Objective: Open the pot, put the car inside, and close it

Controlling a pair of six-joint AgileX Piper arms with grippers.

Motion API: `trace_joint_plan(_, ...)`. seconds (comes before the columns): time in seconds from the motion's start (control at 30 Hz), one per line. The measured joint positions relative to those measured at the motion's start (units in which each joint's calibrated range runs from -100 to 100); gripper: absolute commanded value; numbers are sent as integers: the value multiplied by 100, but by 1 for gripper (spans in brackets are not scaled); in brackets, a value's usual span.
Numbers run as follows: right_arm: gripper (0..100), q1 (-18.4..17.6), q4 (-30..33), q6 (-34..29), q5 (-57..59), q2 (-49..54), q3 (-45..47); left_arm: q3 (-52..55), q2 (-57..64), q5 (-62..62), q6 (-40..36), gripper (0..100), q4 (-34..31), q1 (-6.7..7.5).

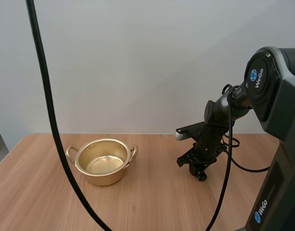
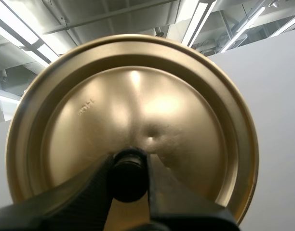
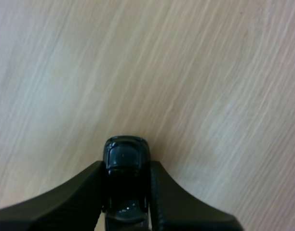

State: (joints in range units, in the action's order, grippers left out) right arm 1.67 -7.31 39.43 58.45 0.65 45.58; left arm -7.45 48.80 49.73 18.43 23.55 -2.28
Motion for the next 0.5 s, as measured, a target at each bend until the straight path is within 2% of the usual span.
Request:
trace_joint_plan(0.27, 0, 0, -59, 94, -613, 634, -131, 0, 0, 0, 0, 0, -25, 0)
trace_joint_plan(0.5, 0, -47, -1117, 856, 68, 1852, -1128, 0, 0, 40, 0, 0, -25, 0)
